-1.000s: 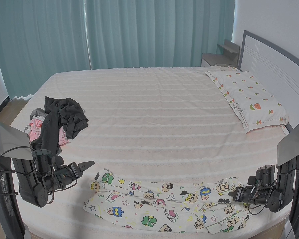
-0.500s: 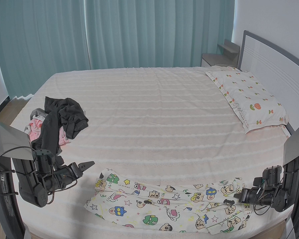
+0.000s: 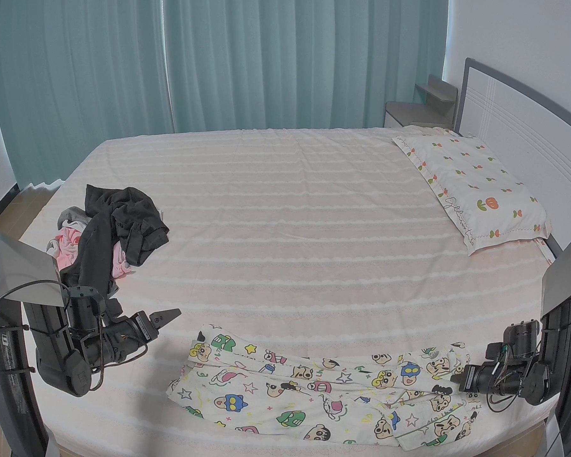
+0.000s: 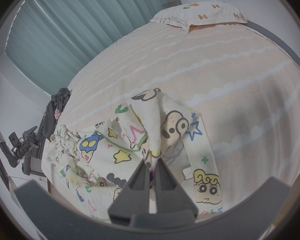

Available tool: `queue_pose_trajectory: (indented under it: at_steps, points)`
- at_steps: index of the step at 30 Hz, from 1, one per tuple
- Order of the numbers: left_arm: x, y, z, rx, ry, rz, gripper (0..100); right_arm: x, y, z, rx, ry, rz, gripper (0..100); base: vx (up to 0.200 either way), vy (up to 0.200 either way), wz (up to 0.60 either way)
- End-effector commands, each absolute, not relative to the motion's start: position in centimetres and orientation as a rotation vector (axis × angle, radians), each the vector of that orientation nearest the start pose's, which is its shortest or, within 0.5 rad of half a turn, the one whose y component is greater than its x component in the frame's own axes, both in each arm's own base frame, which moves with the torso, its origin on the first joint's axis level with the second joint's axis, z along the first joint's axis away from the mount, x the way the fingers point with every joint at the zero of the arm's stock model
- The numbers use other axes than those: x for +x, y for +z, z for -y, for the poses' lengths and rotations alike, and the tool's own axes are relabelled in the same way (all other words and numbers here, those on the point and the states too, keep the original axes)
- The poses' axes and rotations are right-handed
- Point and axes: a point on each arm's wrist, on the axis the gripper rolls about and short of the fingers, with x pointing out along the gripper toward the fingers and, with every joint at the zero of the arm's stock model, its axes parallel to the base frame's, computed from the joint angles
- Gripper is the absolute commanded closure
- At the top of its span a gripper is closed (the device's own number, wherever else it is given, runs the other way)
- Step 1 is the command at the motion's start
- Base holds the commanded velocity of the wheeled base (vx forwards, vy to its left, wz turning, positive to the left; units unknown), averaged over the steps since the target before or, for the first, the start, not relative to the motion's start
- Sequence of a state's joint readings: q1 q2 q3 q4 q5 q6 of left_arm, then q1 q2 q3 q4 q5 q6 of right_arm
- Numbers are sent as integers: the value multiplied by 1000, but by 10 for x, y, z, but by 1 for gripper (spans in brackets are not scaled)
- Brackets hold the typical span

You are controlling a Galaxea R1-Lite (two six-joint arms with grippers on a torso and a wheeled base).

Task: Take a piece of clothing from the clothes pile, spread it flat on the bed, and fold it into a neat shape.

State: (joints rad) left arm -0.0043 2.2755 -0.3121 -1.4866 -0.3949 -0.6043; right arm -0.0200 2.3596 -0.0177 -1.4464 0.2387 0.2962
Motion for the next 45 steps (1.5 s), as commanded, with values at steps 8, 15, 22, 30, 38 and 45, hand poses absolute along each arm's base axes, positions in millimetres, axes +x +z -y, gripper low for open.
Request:
queue_pose_trajectory:
  at_steps: [8,15,22,30,38,45]
  points:
    - [283,-6,36,-643,-280,-597,0,206,-40,0,399,40,-896,0,0,0,0]
    - [289,6,62,-565,-326,-593,0,210,-18,-5,600,14,-808,0,0,0,0]
    - [311,-8,64,-431,-311,-759,0,210,-10,-5,687,31,-788,0,0,0,0]
    - [331,-21,68,-297,-328,-852,0,209,-6,-4,696,19,-776,0,0,0,0]
    - [329,-37,72,-133,-299,-907,0,208,-7,-1,694,-14,-783,0,0,0,0]
    - [318,-50,79,-35,-347,-997,0,202,0,-2,695,-18,-802,0,0,0,0]
